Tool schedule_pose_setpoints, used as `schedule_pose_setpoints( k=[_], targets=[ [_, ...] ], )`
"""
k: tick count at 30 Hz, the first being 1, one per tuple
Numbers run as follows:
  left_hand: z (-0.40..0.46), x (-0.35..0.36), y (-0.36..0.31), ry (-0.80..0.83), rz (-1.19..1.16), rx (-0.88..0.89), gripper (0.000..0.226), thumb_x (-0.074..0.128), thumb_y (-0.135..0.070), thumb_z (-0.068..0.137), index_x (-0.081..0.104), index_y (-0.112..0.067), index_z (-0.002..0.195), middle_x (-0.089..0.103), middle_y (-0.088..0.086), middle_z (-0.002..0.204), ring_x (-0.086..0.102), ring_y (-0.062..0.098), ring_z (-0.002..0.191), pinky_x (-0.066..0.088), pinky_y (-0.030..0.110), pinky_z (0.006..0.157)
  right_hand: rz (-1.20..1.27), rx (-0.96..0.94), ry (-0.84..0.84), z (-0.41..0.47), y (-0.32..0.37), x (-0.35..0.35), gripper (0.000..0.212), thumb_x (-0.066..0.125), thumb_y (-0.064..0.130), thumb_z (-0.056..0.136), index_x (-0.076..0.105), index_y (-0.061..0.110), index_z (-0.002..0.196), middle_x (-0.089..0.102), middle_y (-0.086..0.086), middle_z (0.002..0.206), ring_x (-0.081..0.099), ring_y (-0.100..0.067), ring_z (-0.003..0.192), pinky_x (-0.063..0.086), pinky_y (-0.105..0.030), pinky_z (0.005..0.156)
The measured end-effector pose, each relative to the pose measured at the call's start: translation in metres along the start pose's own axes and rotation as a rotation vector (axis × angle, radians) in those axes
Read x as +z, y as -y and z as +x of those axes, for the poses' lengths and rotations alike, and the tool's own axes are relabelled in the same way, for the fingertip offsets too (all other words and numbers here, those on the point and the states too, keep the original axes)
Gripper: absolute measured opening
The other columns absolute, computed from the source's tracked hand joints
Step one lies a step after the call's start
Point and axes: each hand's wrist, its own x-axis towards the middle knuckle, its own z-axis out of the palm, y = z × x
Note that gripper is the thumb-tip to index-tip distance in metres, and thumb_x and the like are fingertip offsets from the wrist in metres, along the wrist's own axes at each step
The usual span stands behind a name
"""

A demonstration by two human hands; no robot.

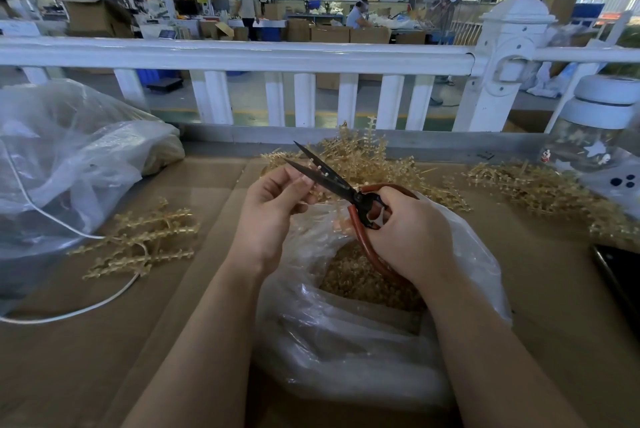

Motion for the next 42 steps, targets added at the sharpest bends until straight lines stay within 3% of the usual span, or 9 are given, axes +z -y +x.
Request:
schedule_pose_setpoints(
  k=[4, 7, 15, 18, 21, 26, 33, 37, 42],
  targets=[
    [-0.0009, -0.0002, -0.0005, 0.008, 0.032, 0.019, 0.018, 0.055, 0.000, 0.095, 0.064, -0.011, 0.084, 0.065, -0.006, 0.072, 0.054, 0.007, 0.067, 0.044, 0.018, 0.067, 0.010, -0.016, -0.002, -0.0004, 0.0004, -0.0007, 0.057, 0.037, 0.085, 0.073, 0.059, 0.032, 0.078, 0.060, 0.018, 0.068, 0.055, -0.001, 0.061, 0.039, -0.017, 0.051],
    [-0.0008, -0.0008, 0.0006, 0.002, 0.008, 0.041, 0.006, 0.054, 0.002, 0.095, 0.059, 0.004, 0.091, 0.061, -0.002, 0.071, 0.049, 0.010, 0.068, 0.041, 0.020, 0.067, 0.027, -0.025, -0.008, -0.0009, 0.0010, -0.0008, 0.052, 0.039, 0.086, 0.072, 0.056, 0.037, 0.075, 0.058, 0.020, 0.065, 0.054, 0.000, 0.059, 0.035, -0.015, 0.049],
    [-0.0026, 0.0023, -0.0030, 0.045, 0.045, 0.058, 0.016, 0.053, 0.004, 0.095, 0.062, -0.007, 0.088, 0.065, -0.009, 0.070, 0.055, 0.003, 0.066, 0.046, 0.016, 0.068, 0.058, -0.031, -0.026, -0.0010, 0.0022, -0.0012, 0.058, 0.042, 0.088, 0.071, 0.066, 0.039, 0.090, 0.054, 0.027, 0.071, 0.053, 0.003, 0.066, 0.034, -0.008, 0.054],
    [-0.0028, 0.0031, -0.0032, 0.059, 0.085, 0.054, 0.020, 0.052, 0.004, 0.095, 0.065, -0.010, 0.090, 0.067, -0.010, 0.072, 0.057, 0.003, 0.069, 0.048, 0.016, 0.069, 0.040, -0.039, -0.037, -0.0009, 0.0013, -0.0004, 0.048, 0.041, 0.082, 0.077, 0.059, 0.037, 0.080, 0.056, 0.024, 0.068, 0.055, 0.001, 0.063, 0.038, -0.013, 0.052],
    [-0.0026, 0.0023, -0.0036, 0.075, 0.085, 0.042, 0.018, 0.052, 0.002, 0.096, 0.064, -0.009, 0.089, 0.067, -0.007, 0.074, 0.056, 0.007, 0.071, 0.046, 0.020, 0.071, 0.019, -0.018, -0.033, -0.0009, -0.0004, 0.0015, 0.057, 0.036, 0.079, 0.078, 0.065, 0.030, 0.082, 0.063, 0.018, 0.070, 0.059, -0.003, 0.064, 0.048, -0.020, 0.054],
    [-0.0032, 0.0022, -0.0040, 0.031, 0.041, 0.024, 0.020, 0.048, -0.001, 0.099, 0.064, -0.007, 0.088, 0.067, 0.000, 0.074, 0.056, 0.012, 0.069, 0.044, 0.024, 0.070, 0.026, -0.031, -0.044, -0.0006, 0.0010, 0.0003, 0.048, 0.036, 0.078, 0.078, 0.056, 0.035, 0.074, 0.053, 0.022, 0.061, 0.050, 0.004, 0.056, 0.033, -0.013, 0.048],
    [-0.0030, 0.0031, -0.0031, 0.017, 0.064, 0.044, 0.012, 0.049, 0.000, 0.099, 0.061, 0.000, 0.099, 0.066, -0.001, 0.074, 0.055, 0.012, 0.068, 0.045, 0.023, 0.070, 0.048, -0.050, -0.062, -0.0012, -0.0001, 0.0013, 0.050, 0.037, 0.079, 0.078, 0.063, 0.037, 0.078, 0.053, 0.022, 0.061, 0.046, 0.005, 0.053, 0.033, -0.012, 0.048],
    [-0.0027, 0.0052, -0.0026, -0.031, 0.116, 0.067, 0.017, 0.050, 0.004, 0.097, 0.065, -0.004, 0.101, 0.067, -0.002, 0.077, 0.058, 0.009, 0.070, 0.050, 0.020, 0.069, 0.044, -0.051, -0.059, -0.0022, 0.0019, 0.0012, 0.038, 0.038, 0.079, 0.078, 0.043, 0.044, 0.065, 0.043, 0.026, 0.052, 0.043, 0.006, 0.048, 0.027, -0.012, 0.046],
    [-0.0023, 0.0072, -0.0023, -0.035, 0.150, 0.096, 0.021, 0.049, 0.009, 0.095, 0.064, -0.005, 0.100, 0.066, 0.009, 0.081, 0.062, 0.012, 0.074, 0.051, 0.021, 0.070, 0.044, -0.033, -0.025, -0.0006, -0.0020, 0.0055, 0.055, 0.034, 0.082, 0.077, 0.063, 0.035, 0.078, 0.052, 0.024, 0.057, 0.049, 0.005, 0.052, 0.033, -0.013, 0.045]
  ],
)
